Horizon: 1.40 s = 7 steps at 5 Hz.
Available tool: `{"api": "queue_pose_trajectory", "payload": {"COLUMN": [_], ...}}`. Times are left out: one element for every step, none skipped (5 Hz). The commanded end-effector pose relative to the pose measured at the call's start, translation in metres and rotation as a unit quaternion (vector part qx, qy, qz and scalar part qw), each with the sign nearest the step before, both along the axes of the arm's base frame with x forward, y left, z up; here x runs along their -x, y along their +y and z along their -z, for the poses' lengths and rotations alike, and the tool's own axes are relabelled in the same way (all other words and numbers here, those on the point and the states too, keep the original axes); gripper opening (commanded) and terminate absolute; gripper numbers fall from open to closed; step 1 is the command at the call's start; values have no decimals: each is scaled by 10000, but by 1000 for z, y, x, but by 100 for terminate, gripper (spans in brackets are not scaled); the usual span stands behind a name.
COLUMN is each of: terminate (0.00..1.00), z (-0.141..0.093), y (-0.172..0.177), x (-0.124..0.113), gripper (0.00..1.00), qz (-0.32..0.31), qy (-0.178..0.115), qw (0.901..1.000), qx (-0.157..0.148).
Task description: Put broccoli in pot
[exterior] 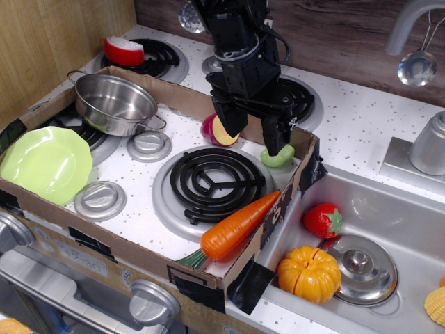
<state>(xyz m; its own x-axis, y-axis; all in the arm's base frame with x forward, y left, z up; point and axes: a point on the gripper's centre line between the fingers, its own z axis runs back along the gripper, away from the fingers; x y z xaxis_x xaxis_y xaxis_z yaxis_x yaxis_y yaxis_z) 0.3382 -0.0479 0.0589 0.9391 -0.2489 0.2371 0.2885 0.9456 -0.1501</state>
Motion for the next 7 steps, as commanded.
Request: {"api": "queue_pose_trajectory", "payload": {"terminate": [0,0,0,0,0,0,0], "z": [-7,0,5,7,4,8,17], "y": [-17,-21,-20,-14,-7,-7,-9], "x": [-23,-26,-30,-34,-36,-39,-42], "gripper": [100,100,100,100,100,100,100], "qz": [-67,-90,-63,-44,-50,5,69], "qy": [-27,-26,-63,-111,-120,-85,-56], "qw": [9999,10000,9999,9999,9999,9999,10000], "qx": [-91,-32,-50,-42,-93,-99,-2]}}
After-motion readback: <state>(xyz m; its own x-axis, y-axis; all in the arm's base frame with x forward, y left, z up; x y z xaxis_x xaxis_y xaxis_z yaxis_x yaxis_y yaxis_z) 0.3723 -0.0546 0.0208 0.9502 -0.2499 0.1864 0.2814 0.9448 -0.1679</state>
